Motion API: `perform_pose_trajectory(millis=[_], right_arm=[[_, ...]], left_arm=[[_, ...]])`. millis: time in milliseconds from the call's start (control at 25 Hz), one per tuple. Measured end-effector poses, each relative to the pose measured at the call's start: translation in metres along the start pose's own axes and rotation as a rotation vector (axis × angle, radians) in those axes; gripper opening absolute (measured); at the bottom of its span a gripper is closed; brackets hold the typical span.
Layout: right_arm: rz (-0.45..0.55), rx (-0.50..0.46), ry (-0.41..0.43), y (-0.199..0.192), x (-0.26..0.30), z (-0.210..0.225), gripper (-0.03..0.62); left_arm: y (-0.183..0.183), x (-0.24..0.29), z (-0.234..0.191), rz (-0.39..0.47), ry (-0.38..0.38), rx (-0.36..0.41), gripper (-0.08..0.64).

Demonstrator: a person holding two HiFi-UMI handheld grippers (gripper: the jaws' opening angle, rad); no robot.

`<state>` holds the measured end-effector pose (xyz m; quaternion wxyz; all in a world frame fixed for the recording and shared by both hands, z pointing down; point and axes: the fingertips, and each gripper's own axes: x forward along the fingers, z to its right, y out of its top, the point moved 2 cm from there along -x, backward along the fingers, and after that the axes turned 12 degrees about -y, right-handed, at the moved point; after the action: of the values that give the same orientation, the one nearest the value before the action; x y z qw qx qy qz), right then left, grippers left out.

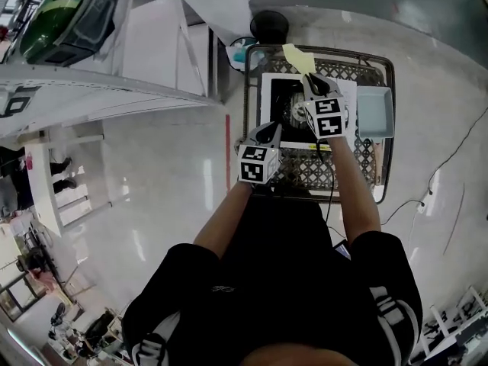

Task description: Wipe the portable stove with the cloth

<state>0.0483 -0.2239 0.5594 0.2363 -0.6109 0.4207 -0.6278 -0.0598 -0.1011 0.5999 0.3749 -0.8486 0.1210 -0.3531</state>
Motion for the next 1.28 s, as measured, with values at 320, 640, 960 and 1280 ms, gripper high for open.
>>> perform_pose_trajectory(millis=[320, 640, 960, 1280], right_arm=[[-0.219, -0.043, 0.034, -0.065, 0.060, -0.031, 0.021], [-0.271, -0.028, 0.039, -0.092, 0.054, -0.040, 0.021], [-0.318, -0.058, 0.058, -0.114, 0.027, -0.048, 0.021], [-0.331, -0.058, 0.099, -0.127, 0.000, -0.064, 0.021]], left_arm=[[-0.002, -0.019, -0.023, 0.037, 0.053, -0.068, 0.021], [-0.011, -0.032, -0.031, 0.043, 0.073, -0.092, 0.021], [-0.015, -0.034, -0.026, 0.039, 0.066, -0.078, 0.021], [-0.018, -0.031, -0.017, 0.030, 0.048, -0.065, 0.021]])
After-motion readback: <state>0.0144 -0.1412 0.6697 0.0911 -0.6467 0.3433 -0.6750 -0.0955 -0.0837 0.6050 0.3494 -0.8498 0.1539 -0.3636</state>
